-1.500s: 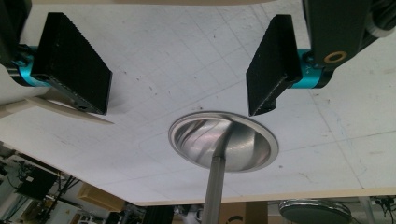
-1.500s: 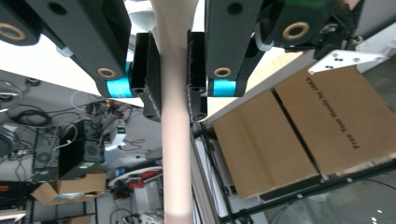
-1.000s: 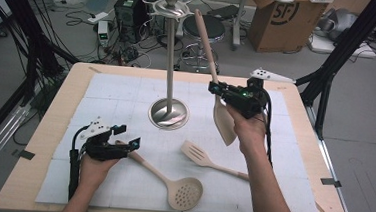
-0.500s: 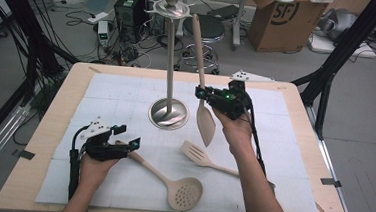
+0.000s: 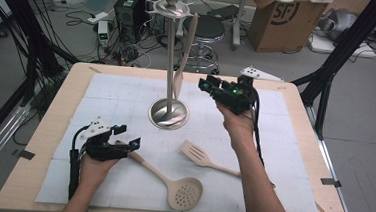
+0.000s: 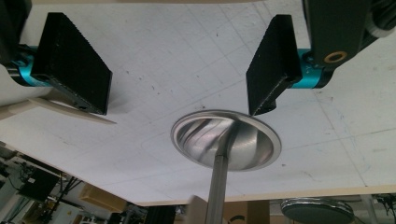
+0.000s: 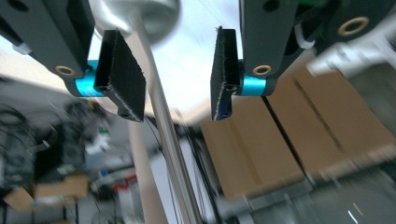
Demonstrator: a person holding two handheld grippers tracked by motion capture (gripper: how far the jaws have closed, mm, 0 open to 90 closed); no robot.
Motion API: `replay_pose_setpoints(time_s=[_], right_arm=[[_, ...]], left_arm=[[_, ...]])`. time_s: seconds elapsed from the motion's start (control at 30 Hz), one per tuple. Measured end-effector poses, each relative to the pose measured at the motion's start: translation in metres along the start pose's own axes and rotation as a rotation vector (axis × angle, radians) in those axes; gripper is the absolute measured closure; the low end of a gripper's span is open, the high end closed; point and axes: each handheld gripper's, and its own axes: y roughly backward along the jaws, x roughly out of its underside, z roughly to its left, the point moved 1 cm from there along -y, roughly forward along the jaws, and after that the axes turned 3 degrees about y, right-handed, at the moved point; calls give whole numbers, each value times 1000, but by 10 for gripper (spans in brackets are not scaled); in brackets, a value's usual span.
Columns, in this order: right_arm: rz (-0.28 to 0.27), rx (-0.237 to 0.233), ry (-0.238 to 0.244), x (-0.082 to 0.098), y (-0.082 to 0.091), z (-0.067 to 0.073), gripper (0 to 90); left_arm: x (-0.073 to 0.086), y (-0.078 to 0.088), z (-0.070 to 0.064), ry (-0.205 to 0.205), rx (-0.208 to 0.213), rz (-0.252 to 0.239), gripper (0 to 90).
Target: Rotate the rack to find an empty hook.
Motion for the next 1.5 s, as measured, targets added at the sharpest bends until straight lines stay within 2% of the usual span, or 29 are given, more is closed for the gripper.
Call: replay_pose_setpoints(time_s=[0.13,0.23,0.3,0.33,0.5,0.57,0.63,0.67,0.73,0.97,1.13,1.23,1.4,1.5], right_arm=[[-66,15,18,-18,1,2,559],[-137,35,26,-33,-1,4,569],[-186,54,31,-40,-5,4,640],[-191,58,37,-45,-7,2,687],[-220,55,34,-62,-19,1,762],[-249,59,38,-69,-25,0,806],[-257,63,22,-74,-30,-3,891],[-259,48,10,-76,-33,-6,896],[-278,22,-1,-79,-38,-9,900],[-300,40,-8,-95,-56,-17,900],[-292,25,-17,-97,-69,-20,900],[-299,-3,-47,-95,-70,-20,900],[-281,-24,-19,-95,-68,-12,900],[-281,-43,-31,-92,-67,-7,900]], left_arm=[[0,0,0,0,0,1,231],[0,0,1,-4,0,3,231],[0,-1,1,2,0,0,231],[0,-1,1,2,0,0,231],[0,1,1,0,0,-1,231],[0,1,2,-2,-3,-2,231],[0,1,2,0,0,-3,231],[0,1,2,0,1,-3,231],[0,1,2,0,0,-4,232],[0,-1,2,-2,3,-5,233],[0,0,3,-7,2,-6,232],[0,0,2,1,6,-7,233],[0,-1,2,-2,7,-3,233],[0,-1,2,-2,5,-4,234]])
